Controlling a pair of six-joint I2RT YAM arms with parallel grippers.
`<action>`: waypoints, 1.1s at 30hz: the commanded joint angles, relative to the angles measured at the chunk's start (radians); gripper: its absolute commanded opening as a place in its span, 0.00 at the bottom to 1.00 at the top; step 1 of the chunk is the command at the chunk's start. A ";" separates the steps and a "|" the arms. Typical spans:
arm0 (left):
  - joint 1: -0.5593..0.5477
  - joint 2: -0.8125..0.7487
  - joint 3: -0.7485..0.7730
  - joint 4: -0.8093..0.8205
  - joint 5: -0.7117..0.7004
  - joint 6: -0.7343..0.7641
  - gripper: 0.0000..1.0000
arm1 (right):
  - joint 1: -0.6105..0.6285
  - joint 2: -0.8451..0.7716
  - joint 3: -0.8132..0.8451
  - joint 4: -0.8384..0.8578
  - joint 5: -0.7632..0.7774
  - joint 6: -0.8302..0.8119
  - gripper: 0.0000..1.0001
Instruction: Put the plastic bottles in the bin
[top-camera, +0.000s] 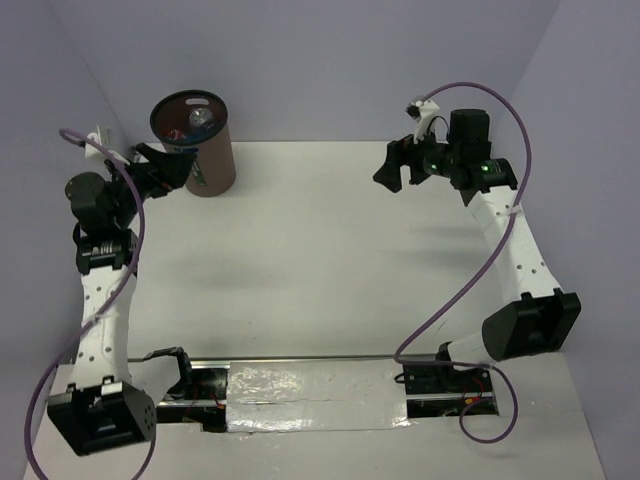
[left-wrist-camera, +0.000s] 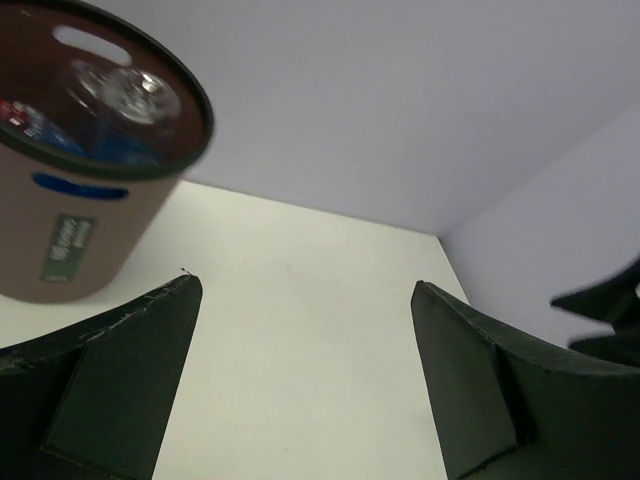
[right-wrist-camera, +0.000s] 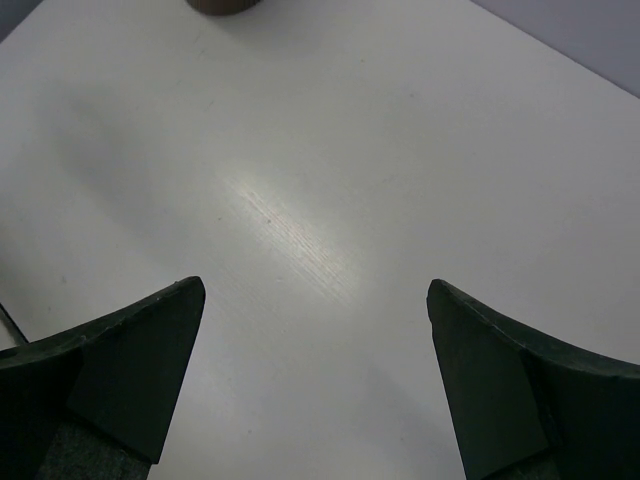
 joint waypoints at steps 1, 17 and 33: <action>-0.016 -0.126 -0.067 0.055 0.139 0.048 0.99 | -0.038 -0.055 0.026 0.026 0.048 0.086 1.00; -0.015 -0.522 -0.521 0.139 0.061 -0.035 0.99 | -0.090 -0.403 -0.352 0.195 0.334 0.146 1.00; -0.015 -0.692 -0.641 0.051 0.008 -0.009 0.99 | -0.090 -0.618 -0.655 0.273 0.482 0.132 1.00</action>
